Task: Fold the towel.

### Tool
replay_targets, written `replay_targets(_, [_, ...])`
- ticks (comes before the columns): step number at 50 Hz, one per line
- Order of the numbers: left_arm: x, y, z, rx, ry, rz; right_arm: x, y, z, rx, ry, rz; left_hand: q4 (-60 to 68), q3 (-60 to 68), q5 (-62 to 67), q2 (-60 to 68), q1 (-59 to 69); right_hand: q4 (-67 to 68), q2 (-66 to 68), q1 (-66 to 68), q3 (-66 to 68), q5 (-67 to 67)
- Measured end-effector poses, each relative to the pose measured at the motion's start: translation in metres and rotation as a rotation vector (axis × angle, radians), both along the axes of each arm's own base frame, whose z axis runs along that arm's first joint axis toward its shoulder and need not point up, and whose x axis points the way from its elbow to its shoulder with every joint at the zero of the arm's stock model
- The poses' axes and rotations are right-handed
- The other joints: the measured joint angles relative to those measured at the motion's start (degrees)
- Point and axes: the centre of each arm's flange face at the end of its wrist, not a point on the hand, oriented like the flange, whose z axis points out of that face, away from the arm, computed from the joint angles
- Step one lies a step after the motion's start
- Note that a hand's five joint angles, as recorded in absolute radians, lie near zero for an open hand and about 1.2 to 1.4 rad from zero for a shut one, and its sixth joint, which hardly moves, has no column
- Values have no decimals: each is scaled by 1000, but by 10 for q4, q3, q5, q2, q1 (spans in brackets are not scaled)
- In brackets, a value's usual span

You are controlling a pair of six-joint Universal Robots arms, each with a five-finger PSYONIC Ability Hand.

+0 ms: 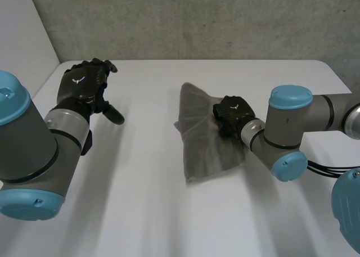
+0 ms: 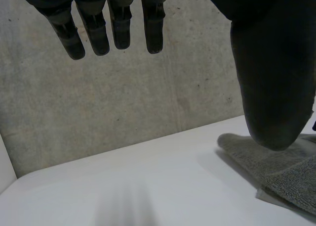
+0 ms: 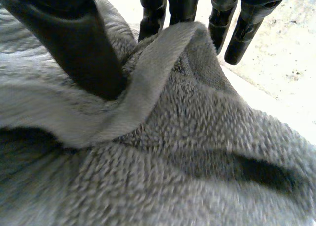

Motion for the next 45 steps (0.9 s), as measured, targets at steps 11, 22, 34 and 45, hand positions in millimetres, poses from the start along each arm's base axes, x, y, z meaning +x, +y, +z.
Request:
replay_targets(11, [1, -1, 2, -10, 4, 4, 13, 12, 93, -193, -97, 71, 0, 0, 0, 0, 0, 0, 19, 40, 0, 59])
replay_targets(22, [3, -2, 3, -13, 8, 17, -20, 75, 339, -673, -638, 90, 0, 0, 0, 0, 0, 0, 49, 65, 0, 83])
replay_targets(34, [8, -3, 11, -54, 29, 30, -24, 53, 219, -276, -515, 38, 0, 0, 0, 0, 0, 0, 46, 60, 0, 83])
replay_targets(45, [8, -2, 13, -76, 30, 29, -69, 26, 88, 8, -59, -132, 0, 0, 0, 0, 0, 0, -459, -448, 0, -466])
